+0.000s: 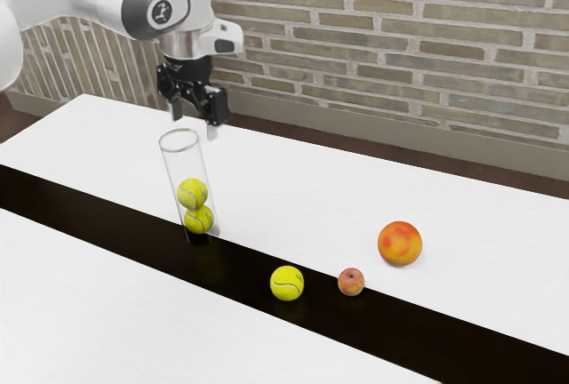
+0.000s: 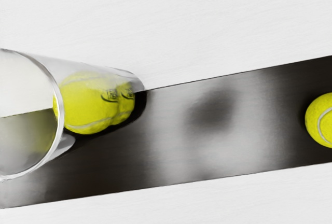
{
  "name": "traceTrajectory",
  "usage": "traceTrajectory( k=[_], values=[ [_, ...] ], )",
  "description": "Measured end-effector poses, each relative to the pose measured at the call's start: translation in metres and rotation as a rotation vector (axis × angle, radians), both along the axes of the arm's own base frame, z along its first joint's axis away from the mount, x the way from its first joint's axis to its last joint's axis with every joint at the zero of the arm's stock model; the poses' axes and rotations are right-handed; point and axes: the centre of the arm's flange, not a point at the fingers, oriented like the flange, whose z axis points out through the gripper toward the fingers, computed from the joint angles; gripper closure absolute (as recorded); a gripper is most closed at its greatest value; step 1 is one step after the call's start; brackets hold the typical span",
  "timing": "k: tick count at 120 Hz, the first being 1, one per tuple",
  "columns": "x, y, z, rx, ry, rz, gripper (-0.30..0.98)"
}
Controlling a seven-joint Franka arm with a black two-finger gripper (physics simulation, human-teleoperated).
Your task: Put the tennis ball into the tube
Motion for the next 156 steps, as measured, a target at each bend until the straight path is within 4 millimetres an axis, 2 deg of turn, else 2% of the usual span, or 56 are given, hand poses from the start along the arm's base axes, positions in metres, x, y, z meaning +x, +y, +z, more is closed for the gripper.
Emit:
traceTrajectory(
  k=[13, 28, 33, 42, 48, 56, 69, 78, 91, 100, 115, 124, 140, 148, 156],
  values=[
    [0.004, -0.005, -0.001, 0.012, -0.04, -0.027, 0.0],
    [0.015, -0.002, -0.007, 0.016, -0.077, -0.038, 0.0],
    [0.025, 0.0, -0.023, 0.009, -0.075, -0.04, 0.0],
    [0.038, 0.019, -0.051, -0.036, -0.06, -0.005, 0.0],
    [0.044, 0.018, -0.068, -0.07, -0.051, -0.006, 0.0],
    [0.054, 0.003, -0.089, -0.107, -0.044, -0.035, 0.0],
    [0.065, -0.029, -0.108, -0.143, -0.047, -0.101, 0.0],
    [0.066, -0.052, -0.118, -0.165, -0.042, -0.144, 0.0],
    [0.067, -0.082, -0.148, -0.182, -0.007, -0.195, 0.0],
    [0.067, -0.097, -0.171, -0.196, 0.025, -0.214, 0.0],
    [0.063, -0.12, -0.194, -0.21, 0.058, -0.24, 0.0],
    [0.06, -0.137, -0.195, -0.207, 0.054, -0.265, 0.0],
    [0.068, -0.172, -0.175, -0.168, -0.004, -0.341, 0.0],
    [0.067, -0.178, -0.174, -0.158, -0.008, -0.357, 0.0],
    [0.056, -0.191, -0.179, -0.149, 0.009, -0.371, 0.0]
  ],
)
